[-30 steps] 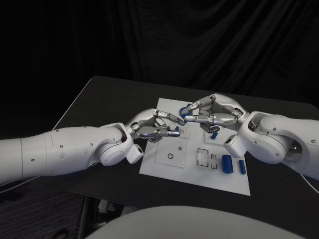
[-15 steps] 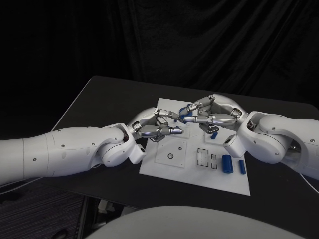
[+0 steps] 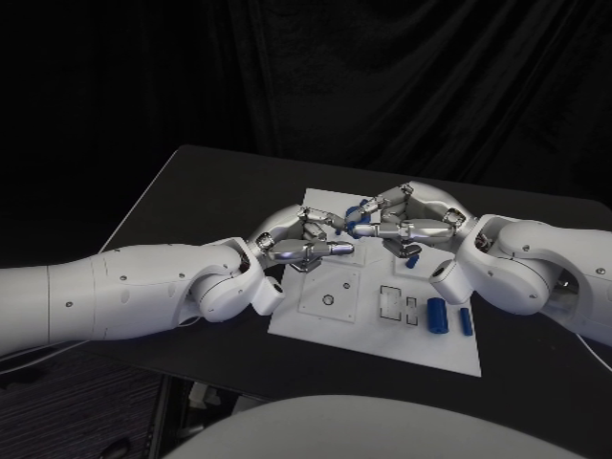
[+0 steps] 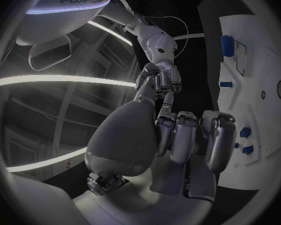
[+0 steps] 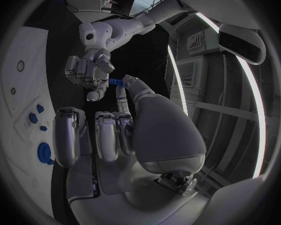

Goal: Assemble the parts on the task board

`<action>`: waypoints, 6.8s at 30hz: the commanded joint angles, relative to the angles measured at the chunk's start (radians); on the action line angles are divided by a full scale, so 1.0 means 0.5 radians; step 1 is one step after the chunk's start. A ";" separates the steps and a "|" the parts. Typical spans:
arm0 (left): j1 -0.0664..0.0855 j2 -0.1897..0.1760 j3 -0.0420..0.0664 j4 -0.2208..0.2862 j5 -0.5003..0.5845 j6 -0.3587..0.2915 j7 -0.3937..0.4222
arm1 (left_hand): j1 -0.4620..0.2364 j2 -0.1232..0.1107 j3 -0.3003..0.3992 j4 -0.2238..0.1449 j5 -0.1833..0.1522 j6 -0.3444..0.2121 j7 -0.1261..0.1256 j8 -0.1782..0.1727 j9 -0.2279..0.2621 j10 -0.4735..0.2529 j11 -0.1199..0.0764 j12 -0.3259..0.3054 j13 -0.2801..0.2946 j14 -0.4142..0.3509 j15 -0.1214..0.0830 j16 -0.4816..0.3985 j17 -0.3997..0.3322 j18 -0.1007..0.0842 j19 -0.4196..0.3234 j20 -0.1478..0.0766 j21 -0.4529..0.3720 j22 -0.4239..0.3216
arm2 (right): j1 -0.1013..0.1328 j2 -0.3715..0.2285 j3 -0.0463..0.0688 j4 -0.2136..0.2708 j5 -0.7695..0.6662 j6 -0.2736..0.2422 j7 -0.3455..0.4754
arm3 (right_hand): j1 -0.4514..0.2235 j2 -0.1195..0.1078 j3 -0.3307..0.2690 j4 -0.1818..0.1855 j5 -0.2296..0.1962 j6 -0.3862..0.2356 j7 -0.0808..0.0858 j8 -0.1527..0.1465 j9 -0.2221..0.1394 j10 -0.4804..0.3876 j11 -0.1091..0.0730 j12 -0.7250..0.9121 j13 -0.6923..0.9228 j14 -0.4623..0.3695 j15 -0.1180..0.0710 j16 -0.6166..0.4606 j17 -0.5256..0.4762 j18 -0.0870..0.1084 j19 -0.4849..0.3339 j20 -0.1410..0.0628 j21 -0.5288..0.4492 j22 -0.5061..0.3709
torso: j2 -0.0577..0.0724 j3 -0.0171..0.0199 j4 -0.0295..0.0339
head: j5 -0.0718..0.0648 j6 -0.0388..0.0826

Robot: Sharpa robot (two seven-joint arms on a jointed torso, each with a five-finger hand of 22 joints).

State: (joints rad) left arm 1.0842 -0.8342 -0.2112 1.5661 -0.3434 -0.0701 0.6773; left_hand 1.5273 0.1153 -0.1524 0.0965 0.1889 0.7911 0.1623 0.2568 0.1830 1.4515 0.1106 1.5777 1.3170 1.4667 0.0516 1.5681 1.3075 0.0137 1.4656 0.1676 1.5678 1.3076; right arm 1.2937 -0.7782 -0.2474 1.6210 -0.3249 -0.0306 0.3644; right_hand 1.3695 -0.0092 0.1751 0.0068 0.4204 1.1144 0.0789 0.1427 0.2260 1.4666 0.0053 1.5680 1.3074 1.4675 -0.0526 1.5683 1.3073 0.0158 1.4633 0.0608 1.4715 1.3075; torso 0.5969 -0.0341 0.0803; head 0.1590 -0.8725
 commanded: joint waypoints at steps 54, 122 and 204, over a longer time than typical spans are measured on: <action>0.004 0.026 0.001 -0.015 0.064 0.150 0.131 | 0.184 0.155 0.139 -0.099 0.175 0.333 -0.068 0.126 0.024 0.239 -0.089 -0.014 0.508 0.208 -0.050 0.005 0.527 -0.027 0.210 -0.055 0.006 0.526 | -0.020 0.009 0.000 -0.026 -0.017 0.140 -0.139 | 0.042 0.030 -0.007 -0.004 0.009 -0.004 0.002 0.007 0.150 0.208 0.008 0.005 0.527 0.207 0.011 0.005 0.527 0.032 0.079 0.004 -0.022 0.443 | 0.001 0.0024 0.000 | 0.008 0.000; 0.004 -0.037 0.001 -0.022 0.064 0.209 -0.409 | -0.062 -0.022 0.748 -0.121 0.383 0.129 -0.060 0.350 0.515 0.239 -0.091 -0.014 0.508 0.208 -0.059 0.005 0.527 -0.027 0.210 -0.066 0.006 0.526 | 0.152 -0.123 0.000 0.058 -1.300 -0.220 -0.327 | 0.335 -0.142 0.072 0.219 -0.039 -0.519 0.244 0.093 -0.044 -1.580 0.288 -1.850 -1.632 -1.143 0.264 -1.184 -1.224 0.330 -1.141 0.241 -1.752 -0.153 | -0.002 -0.0010 0.002 | -0.001 0.000; 0.002 -0.027 0.001 -0.020 0.064 0.367 -0.534 | -0.085 -0.052 0.813 -0.122 0.410 0.103 -0.056 0.380 0.566 0.239 -0.087 -0.014 0.508 0.208 -0.056 0.005 0.527 -0.027 0.210 -0.062 0.006 0.526 | 0.116 0.082 0.000 -0.051 -1.267 0.130 -0.299 | 0.447 -0.103 0.180 0.195 -0.061 -0.486 0.254 0.140 -0.198 -1.413 0.301 -2.137 -2.168 -1.129 0.262 -1.072 -1.499 0.332 -1.080 0.233 -1.755 -0.076 | 0.000 0.0008 0.000 | -0.023 0.000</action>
State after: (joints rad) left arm 1.0841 -0.8503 -0.2127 1.5527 -0.3196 0.0941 0.3980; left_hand 1.4803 0.0885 0.2491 0.0345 0.3869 0.8438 0.1417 0.4412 0.2771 1.4317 0.0916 1.5686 1.3104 1.4652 0.0253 1.5681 1.3074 0.0138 1.4638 0.1374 1.5678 1.3074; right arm 1.3541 -0.7366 -0.2467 1.5954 -0.9530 0.0193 0.2414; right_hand 1.5840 -0.0638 0.2592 0.1053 0.3868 0.8633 0.2058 0.2071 0.1284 0.7527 0.1556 0.5024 0.2236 0.9085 0.0777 1.0263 0.5583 0.1720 0.9271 0.1818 0.5892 1.2694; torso 0.5971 -0.0337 0.0806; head 0.1478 -0.8725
